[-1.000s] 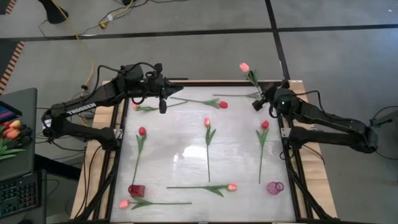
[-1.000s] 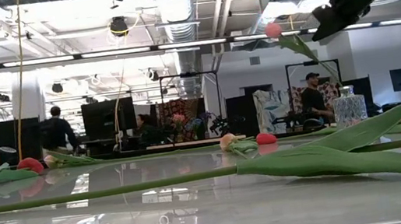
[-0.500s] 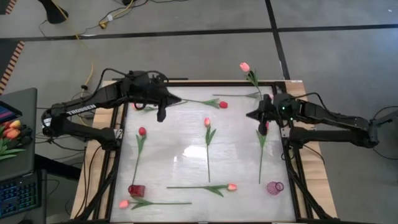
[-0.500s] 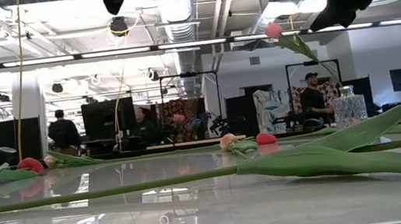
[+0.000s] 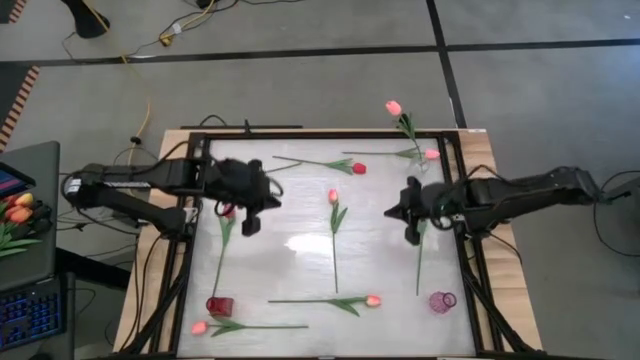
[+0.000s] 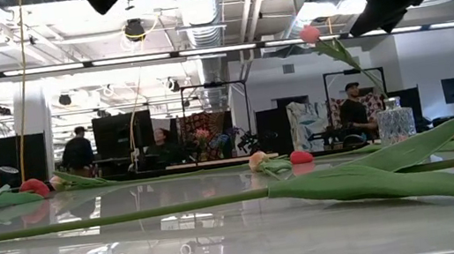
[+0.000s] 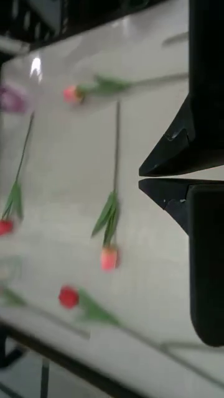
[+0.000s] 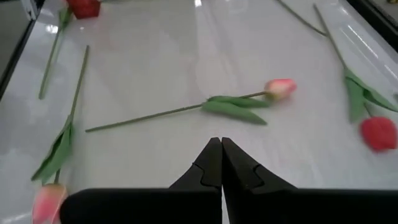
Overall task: Sort flowers into vase by color
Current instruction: Put the pink flower in the transparent vase
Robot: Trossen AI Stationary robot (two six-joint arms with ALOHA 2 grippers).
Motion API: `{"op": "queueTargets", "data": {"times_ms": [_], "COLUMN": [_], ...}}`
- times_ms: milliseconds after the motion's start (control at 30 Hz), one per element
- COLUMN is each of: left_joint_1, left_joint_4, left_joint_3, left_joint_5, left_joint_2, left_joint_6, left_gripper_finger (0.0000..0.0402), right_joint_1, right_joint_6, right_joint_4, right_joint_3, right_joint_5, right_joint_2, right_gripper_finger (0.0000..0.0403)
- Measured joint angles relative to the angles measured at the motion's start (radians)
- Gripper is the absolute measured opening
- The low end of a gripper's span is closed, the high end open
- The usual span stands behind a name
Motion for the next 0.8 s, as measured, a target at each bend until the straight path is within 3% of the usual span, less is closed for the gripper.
{"op": "queueTargets", "data": {"times_ms": [200,533,800], "left_joint_1": [-0.194,-0.541,-0.640], "left_joint_4": [-0.021,0.109,0.110], "left_joint_3": [0.000,0.001,0.021], "left_joint_5": [-0.038,-0.170,-0.070], "left_joint_2": [0.000,0.154,0.377], "left_joint_6": [-0.107,-0.281,-0.538], "left_gripper_finger": [0.0004,0.0004,0.0004], "right_joint_1": [0.161,0.214,0.243], "right_joint_6": [0.074,0.119,0.163], "right_joint_4": [0.103,0.218,0.212], "right_joint_3": [0.000,0.000,0.000], "right_joint_5": [0.166,0.170,0.169], "right_joint_2": [0.114,0.198,0.200], "right_gripper_finger": [0.0026,0.0026,0.0027]}}
